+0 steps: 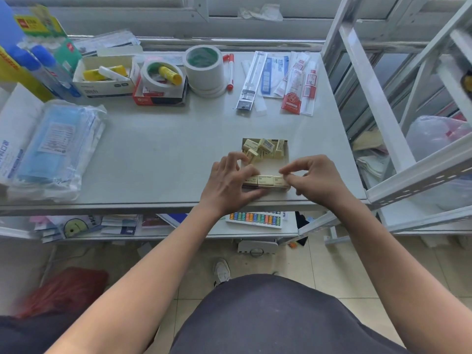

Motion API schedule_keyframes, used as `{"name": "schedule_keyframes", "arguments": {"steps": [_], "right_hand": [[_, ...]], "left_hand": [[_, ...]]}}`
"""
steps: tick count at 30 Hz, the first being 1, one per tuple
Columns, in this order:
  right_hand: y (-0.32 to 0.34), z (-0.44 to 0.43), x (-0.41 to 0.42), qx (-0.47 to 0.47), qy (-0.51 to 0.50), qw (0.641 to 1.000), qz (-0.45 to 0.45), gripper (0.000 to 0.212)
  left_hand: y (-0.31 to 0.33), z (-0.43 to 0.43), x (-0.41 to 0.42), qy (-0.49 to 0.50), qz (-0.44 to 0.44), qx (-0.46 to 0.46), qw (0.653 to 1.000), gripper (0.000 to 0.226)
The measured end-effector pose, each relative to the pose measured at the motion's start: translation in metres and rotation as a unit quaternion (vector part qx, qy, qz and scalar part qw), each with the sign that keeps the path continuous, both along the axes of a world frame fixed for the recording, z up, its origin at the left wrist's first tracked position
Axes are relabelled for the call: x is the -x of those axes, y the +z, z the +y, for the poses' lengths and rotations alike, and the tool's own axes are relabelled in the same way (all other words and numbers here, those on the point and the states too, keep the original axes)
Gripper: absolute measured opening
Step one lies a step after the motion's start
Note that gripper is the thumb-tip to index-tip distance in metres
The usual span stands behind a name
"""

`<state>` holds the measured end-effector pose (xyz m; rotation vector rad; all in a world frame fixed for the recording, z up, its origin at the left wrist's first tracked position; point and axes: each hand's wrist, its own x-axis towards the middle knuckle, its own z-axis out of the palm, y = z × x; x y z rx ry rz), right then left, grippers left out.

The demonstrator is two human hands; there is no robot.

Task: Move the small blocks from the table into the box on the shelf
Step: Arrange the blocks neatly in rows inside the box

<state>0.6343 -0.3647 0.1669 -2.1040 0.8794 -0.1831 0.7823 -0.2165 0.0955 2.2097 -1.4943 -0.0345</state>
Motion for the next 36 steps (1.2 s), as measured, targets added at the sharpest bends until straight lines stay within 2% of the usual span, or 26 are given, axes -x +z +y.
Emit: {"name": "schedule_keyframes", "arguments": {"steps": [3,7,10,12,16,19,22,25,27,31,36], "right_hand": [[0.007,-0.012,-0.022,0.060,-0.049,0.996,-0.041,0.018],[0.002,-0.017,-0.049,0.129,-0.052,0.990,0.032,0.031],[-0.001,-0.018,-0.049,0.134,-0.072,0.988,0.035,0.024],[-0.001,-0.020,-0.041,0.083,-0.094,0.992,-0.002,0.020],[0.006,-0.020,-0.028,-0.101,-0.097,0.988,-0.066,0.016],[0.010,-0.019,-0.028,-0.144,-0.063,0.986,-0.057,0.014],[0.010,-0.016,-0.035,-0.110,0.009,0.994,-0.021,0.014],[0.004,-0.004,-0.047,-0.013,0.117,0.992,0.037,0.016],[-0.003,0.000,-0.055,0.031,0.147,0.987,0.061,0.016],[-0.011,0.005,-0.065,0.052,0.139,0.985,0.086,0.012],[-0.011,0.012,-0.071,0.088,0.061,0.986,0.125,0.008]], "left_hand": [[0.001,0.000,0.000,0.002,0.009,-0.002,1.000,0.050],[0.001,0.000,0.001,0.000,0.010,0.001,1.000,0.052],[0.001,0.000,0.002,0.007,0.023,0.017,1.000,0.068],[0.002,0.000,0.002,0.011,0.033,0.029,0.999,0.079],[0.003,0.000,0.001,0.017,0.038,0.050,0.998,0.087],[0.002,0.000,0.001,0.016,0.037,0.064,0.997,0.087],[0.004,0.000,0.002,0.019,0.041,0.076,0.996,0.088],[0.005,0.000,0.002,0.021,0.041,0.080,0.996,0.088],[0.004,0.000,0.002,0.022,0.040,0.080,0.996,0.088],[0.004,0.000,0.003,0.026,0.039,0.082,0.996,0.089],[0.004,0.000,0.003,0.031,0.038,0.083,0.995,0.087]]}}
